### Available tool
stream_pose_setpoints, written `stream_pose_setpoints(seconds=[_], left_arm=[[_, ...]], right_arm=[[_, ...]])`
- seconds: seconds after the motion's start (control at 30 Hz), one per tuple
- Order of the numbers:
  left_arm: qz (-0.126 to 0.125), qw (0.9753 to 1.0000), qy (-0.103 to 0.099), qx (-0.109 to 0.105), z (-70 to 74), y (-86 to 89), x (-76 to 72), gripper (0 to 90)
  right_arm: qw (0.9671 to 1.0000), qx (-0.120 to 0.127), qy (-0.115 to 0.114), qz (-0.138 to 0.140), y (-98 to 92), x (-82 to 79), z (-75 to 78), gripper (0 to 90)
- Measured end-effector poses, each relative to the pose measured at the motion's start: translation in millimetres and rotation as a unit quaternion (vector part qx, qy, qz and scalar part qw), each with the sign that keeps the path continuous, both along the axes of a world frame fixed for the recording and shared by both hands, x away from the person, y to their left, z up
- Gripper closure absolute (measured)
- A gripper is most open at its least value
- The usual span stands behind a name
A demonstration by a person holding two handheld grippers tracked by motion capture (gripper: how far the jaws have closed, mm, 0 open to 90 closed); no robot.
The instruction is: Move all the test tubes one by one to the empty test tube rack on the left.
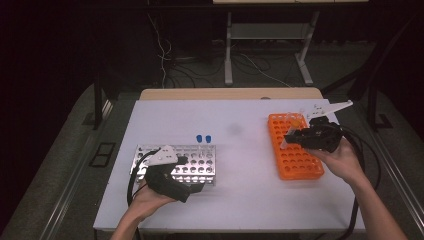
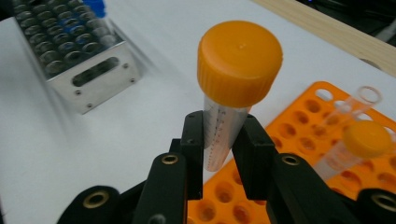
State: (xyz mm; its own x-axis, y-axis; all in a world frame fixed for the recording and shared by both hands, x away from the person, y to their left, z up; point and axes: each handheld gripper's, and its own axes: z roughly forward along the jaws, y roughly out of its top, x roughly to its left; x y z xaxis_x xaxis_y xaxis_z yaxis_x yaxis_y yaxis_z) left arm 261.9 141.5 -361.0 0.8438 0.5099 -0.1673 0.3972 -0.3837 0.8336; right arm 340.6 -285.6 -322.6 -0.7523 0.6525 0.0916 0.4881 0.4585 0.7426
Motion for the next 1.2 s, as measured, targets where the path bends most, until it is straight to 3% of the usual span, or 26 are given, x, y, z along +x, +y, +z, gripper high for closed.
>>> stream_pose_setpoints(seconds=[0.43,0.87,1.2], left_arm=[[-0.023,0.9997,-0.007,0.009,20.4,-9.2,3.6,0.0],[-0.058,0.9977,-0.018,0.028,47.0,-28.4,13.8,0.4],[-0.081,0.9959,-0.02,0.036,62.2,-42.0,22.7,4.0]], right_arm=[[0.9978,0.008,0.006,0.065,29.3,-18.5,18.0,73.9],[0.9896,-0.006,0.006,0.144,73.1,-35.3,30.7,73.9],[0.9846,-0.015,0.009,0.174,95.4,-39.3,28.7,73.9]])
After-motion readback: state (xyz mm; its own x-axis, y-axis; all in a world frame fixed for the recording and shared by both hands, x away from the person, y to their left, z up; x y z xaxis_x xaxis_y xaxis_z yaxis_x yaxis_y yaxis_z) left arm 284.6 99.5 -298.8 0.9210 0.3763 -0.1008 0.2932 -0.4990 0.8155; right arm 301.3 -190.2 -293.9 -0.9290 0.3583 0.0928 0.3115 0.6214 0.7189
